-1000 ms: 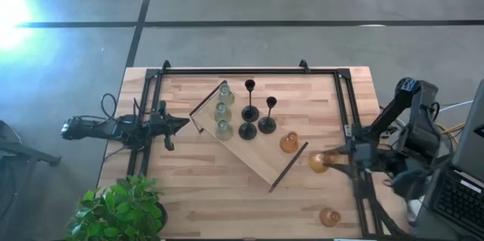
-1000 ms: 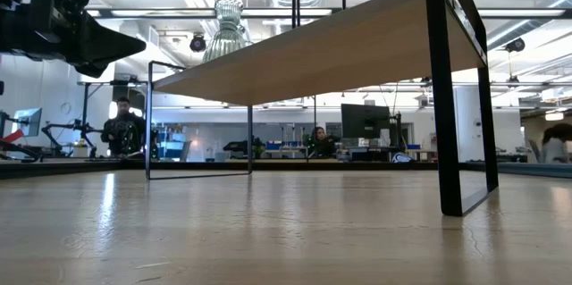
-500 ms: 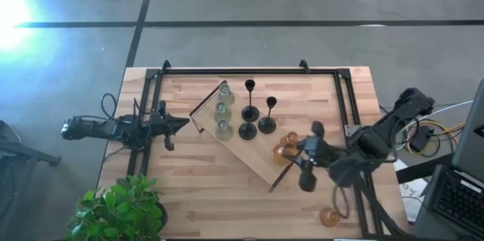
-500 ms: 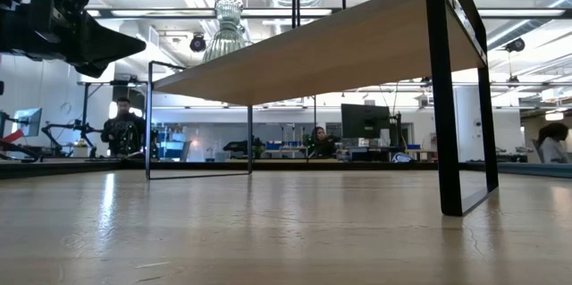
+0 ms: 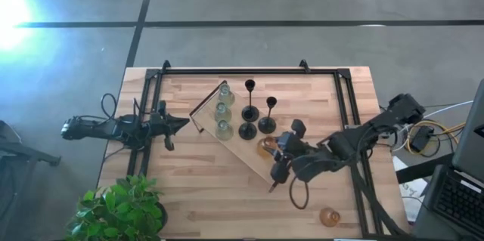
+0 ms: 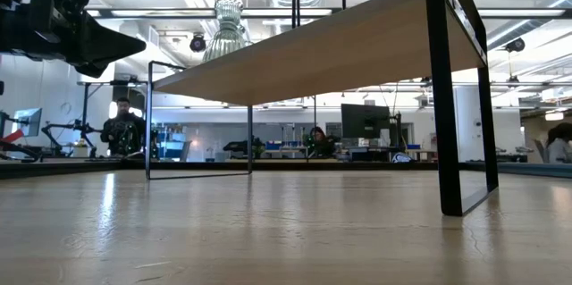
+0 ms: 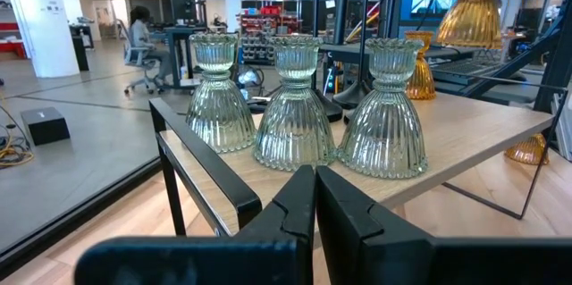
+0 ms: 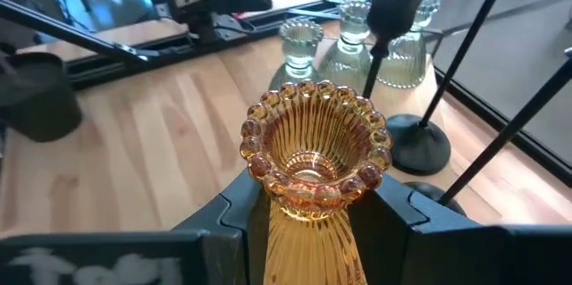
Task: Pick & Place candle stick holders
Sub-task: Put the top orange candle holder on the shelf
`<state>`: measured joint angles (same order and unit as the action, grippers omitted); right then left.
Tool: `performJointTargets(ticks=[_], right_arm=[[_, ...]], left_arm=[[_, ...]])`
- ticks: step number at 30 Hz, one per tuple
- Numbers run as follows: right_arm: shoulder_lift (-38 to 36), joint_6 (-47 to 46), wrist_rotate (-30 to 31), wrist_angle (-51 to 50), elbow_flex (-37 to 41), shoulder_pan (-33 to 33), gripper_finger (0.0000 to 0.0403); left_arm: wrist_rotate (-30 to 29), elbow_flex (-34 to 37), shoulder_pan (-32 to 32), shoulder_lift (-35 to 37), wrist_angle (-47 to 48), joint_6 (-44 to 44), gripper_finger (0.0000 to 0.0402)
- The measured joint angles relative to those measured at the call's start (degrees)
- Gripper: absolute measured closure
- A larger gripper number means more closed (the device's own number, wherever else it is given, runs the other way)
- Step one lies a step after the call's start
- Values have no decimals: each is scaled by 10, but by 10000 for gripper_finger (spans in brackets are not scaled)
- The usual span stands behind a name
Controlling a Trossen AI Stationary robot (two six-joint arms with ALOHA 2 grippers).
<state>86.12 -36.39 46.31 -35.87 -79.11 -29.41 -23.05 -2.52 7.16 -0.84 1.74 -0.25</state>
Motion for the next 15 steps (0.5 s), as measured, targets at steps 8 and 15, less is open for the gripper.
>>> performJointTargets(ticks=[8,15], right_arm=[[20,-21,0,-5,3,4,289],[38,-107,5,-44,8,3,289]], left_arm=[[0,0,0,0,0,0,383],[0,0,0,-1,0,0,384]])
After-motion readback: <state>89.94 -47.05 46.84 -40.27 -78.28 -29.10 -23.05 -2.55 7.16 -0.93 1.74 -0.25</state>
